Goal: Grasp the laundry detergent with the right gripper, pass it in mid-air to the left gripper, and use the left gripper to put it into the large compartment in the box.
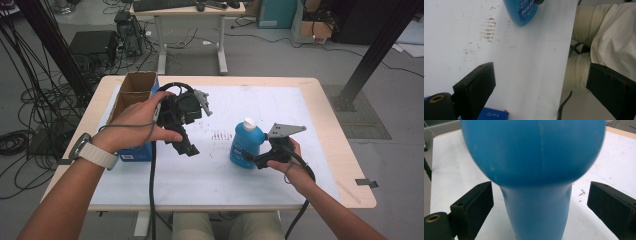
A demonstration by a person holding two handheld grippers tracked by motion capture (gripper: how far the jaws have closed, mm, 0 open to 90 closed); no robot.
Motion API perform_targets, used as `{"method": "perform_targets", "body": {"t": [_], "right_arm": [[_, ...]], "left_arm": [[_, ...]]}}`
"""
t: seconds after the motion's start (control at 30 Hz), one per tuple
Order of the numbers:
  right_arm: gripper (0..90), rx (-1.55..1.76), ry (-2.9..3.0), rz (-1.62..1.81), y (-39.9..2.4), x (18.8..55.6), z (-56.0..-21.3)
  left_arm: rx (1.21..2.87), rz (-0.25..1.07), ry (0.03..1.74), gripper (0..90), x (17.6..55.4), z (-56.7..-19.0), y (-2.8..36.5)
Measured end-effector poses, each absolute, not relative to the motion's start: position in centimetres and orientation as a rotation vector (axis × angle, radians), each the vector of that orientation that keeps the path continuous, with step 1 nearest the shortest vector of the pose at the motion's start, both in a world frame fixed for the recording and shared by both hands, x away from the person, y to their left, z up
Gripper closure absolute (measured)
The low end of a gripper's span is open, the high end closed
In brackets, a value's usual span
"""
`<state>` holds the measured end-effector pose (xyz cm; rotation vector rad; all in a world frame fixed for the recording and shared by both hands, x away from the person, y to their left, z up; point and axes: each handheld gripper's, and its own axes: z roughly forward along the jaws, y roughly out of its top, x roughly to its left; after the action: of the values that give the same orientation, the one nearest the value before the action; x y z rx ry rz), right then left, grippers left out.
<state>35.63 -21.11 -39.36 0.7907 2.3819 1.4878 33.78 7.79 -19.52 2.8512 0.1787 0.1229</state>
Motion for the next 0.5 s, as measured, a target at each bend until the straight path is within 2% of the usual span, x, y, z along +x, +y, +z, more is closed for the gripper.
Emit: {"method": "perform_targets", "body": {"t": [0.5], "right_arm": [[11.9,0.79,2.363,1.512,-20.63,35.47,-39.87]], "left_arm": [[2.86,0.12,0.175,8.9,33.83,-19.6,7.77]]}}
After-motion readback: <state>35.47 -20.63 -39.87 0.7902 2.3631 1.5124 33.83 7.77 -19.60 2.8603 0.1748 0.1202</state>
